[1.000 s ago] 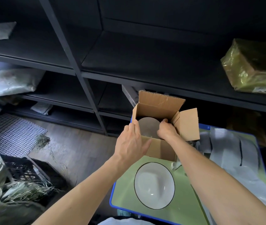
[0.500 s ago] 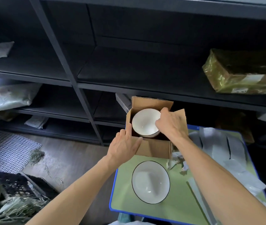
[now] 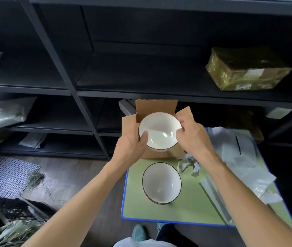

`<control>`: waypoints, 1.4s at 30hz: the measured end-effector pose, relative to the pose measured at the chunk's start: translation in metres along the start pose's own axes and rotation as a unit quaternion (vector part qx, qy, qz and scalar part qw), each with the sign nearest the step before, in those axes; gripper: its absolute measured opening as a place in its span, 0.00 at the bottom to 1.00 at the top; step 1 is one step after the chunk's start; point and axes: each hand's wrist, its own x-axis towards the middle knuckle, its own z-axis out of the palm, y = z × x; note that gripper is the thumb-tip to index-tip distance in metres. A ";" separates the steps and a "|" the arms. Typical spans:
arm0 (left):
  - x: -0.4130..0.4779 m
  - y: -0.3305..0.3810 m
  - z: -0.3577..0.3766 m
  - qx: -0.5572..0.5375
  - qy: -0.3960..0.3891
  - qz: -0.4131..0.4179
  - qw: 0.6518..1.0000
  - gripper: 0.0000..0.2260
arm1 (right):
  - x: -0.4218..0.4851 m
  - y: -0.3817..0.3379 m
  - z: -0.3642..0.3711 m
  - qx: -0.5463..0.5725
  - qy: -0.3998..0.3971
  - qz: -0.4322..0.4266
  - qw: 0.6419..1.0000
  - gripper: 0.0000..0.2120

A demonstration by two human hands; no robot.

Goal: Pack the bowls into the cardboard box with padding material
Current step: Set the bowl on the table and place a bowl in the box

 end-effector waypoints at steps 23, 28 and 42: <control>-0.094 -0.049 0.057 0.043 -0.084 -0.031 0.995 0.08 | -0.098 0.069 0.059 -0.096 -0.074 -0.011 0.993 0.08; -0.091 -0.054 0.061 0.056 -0.091 -0.026 0.994 0.10 | -0.098 0.071 0.064 -0.122 -0.062 -0.019 0.990 0.07; -0.081 -0.053 0.059 0.068 -0.054 0.003 0.996 0.12 | -0.097 0.077 0.071 -0.116 -0.045 -0.024 0.992 0.07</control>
